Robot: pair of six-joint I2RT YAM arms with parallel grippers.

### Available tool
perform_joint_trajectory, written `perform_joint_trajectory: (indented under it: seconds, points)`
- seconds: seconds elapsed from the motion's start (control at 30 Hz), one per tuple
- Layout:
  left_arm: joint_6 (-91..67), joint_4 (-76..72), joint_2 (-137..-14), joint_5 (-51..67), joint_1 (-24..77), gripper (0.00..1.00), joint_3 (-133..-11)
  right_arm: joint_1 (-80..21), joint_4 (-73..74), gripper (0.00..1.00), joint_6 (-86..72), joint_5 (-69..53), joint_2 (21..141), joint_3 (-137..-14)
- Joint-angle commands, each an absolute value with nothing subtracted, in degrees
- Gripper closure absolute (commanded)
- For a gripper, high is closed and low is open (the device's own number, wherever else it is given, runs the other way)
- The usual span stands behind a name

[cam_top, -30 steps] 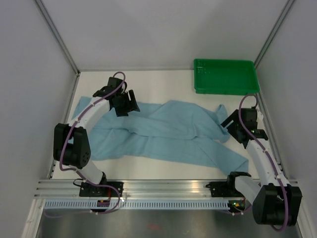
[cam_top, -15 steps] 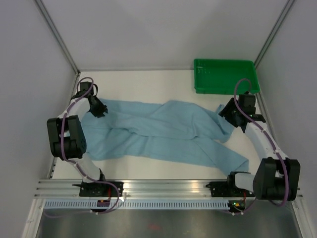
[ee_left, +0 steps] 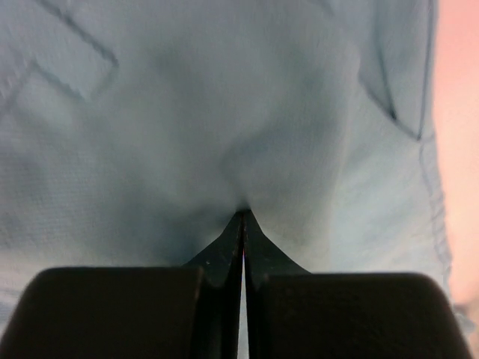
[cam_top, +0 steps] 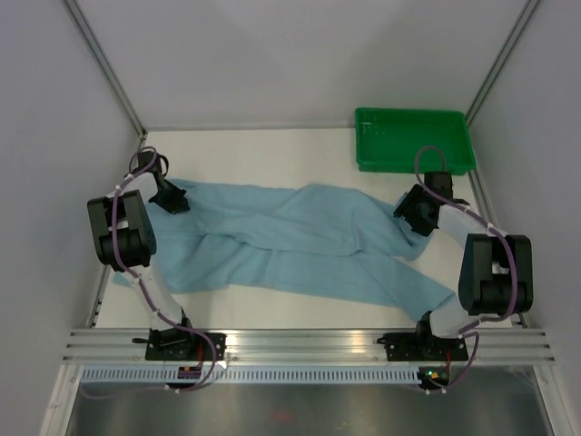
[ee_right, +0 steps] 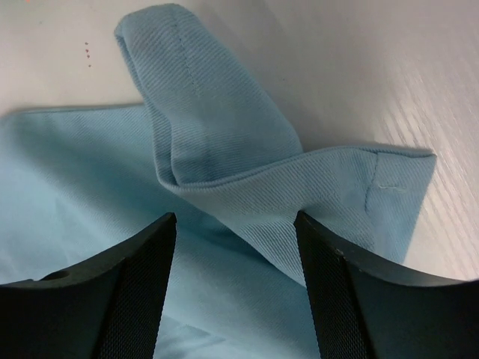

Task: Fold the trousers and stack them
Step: Flatten the trousers out

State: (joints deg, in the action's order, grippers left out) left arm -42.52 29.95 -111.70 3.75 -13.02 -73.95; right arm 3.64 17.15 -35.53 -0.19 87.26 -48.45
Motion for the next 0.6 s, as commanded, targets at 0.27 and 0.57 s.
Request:
perform_joint_trajectory:
  seconds: [0.27, 0.57]
  points:
    - [-47.2, 31.03, -120.32, 2.81, -15.73, 0.98, -83.67, 3.95, 20.12, 0.33, -33.66, 14.31, 101.07, -61.61]
    - [-47.64, 32.26, -122.34, 1.84, -17.92, 0.98, -86.48, 11.16, 22.5, 0.32, -40.25, 18.55, 97.48, -61.09]
